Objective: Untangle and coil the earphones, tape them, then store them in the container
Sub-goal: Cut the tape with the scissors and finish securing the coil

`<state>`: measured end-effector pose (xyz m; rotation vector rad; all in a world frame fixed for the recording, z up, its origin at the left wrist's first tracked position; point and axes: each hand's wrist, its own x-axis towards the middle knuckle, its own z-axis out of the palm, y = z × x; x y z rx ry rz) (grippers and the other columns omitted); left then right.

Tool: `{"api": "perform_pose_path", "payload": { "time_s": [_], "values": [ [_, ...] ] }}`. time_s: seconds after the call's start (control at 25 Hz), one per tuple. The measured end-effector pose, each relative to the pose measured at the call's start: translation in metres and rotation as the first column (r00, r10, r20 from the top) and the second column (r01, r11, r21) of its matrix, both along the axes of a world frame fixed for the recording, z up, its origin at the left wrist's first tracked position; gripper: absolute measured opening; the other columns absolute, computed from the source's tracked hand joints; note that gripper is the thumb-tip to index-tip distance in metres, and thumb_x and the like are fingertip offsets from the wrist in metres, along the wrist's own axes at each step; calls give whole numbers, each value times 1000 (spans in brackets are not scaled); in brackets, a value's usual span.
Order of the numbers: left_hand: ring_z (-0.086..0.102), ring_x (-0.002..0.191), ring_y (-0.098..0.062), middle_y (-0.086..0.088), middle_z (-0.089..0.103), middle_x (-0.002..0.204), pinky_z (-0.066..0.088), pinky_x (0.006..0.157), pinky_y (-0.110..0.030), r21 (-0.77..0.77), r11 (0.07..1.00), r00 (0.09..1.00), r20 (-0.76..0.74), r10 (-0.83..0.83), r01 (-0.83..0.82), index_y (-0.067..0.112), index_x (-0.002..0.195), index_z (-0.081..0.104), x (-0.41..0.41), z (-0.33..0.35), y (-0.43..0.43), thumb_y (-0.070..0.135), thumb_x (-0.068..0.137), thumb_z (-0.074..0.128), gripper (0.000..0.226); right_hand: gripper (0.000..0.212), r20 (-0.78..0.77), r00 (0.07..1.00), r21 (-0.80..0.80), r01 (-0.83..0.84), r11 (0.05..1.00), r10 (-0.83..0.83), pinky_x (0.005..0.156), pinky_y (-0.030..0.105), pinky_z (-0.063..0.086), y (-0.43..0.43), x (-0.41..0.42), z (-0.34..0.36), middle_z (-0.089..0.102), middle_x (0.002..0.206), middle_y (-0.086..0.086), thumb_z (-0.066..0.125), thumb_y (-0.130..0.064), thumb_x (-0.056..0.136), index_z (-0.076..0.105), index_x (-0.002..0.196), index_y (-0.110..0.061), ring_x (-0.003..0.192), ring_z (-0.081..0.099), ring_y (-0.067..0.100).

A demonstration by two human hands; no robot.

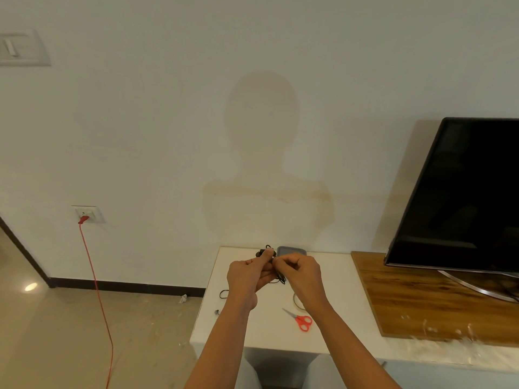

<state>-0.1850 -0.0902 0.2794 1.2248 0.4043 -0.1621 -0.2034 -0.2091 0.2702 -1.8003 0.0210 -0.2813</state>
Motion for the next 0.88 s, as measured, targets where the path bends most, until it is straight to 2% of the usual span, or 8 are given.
{"api": "perform_pose_path", "payload": {
  "time_s": [0.28,0.4,0.48,0.56,0.64,0.76,0.88],
  "values": [
    [71,78,-36,-30,70,93,61,61,-33,-200,979,993,-96,-65,45,-14,98,66,-1,-5,2,5,83,71,25,15,-42,999,121,16,993,-11,60,22,51,4,4,-14,71,71,4,65,-9,84,75,75,-13,68,65,16],
    [69,73,-33,-26,70,85,61,59,-33,-191,982,993,-113,-36,14,-15,100,65,1,-9,1,3,85,68,24,20,-87,996,116,20,993,-10,58,25,48,6,6,-18,66,62,2,62,-13,88,73,71,-11,60,59,12],
    [71,77,-35,-26,70,87,61,58,-32,-184,983,994,-113,-13,-8,-14,100,66,4,-11,-1,3,86,67,22,25,-121,993,167,27,986,-7,56,19,46,8,7,-19,64,59,1,62,-21,90,73,71,-8,57,57,9],
    [71,85,-36,-28,71,93,61,57,-31,-188,982,994,-106,-7,-13,-12,101,66,5,-13,-2,3,87,66,21,21,-157,988,232,41,972,-4,58,16,48,9,8,-19,70,68,6,65,-23,88,75,77,-8,63,62,9],
    [71,82,-33,-28,71,93,60,55,-28,-189,982,995,-95,-10,-9,-11,102,66,5,-14,-4,3,88,65,21,16,-198,980,277,57,959,-2,60,17,50,9,9,-18,72,76,12,66,-18,87,76,79,-8,68,64,12],
    [71,78,-30,-27,70,93,60,57,-27,-178,984,996,-94,0,-17,-10,103,66,8,-19,-5,4,88,65,21,16,-219,976,247,63,967,-7,60,17,49,8,15,-20,70,72,9,65,-15,87,75,78,-7,67,62,12],
    [72,88,-34,-27,71,96,62,66,-31,-200,980,995,-102,5,-25,-10,104,66,11,-29,-4,7,88,66,24,17,-157,987,69,49,996,-38,62,17,50,9,18,-28,69,70,-1,63,-18,89,74,78,-11,66,63,7]
  ]
}}
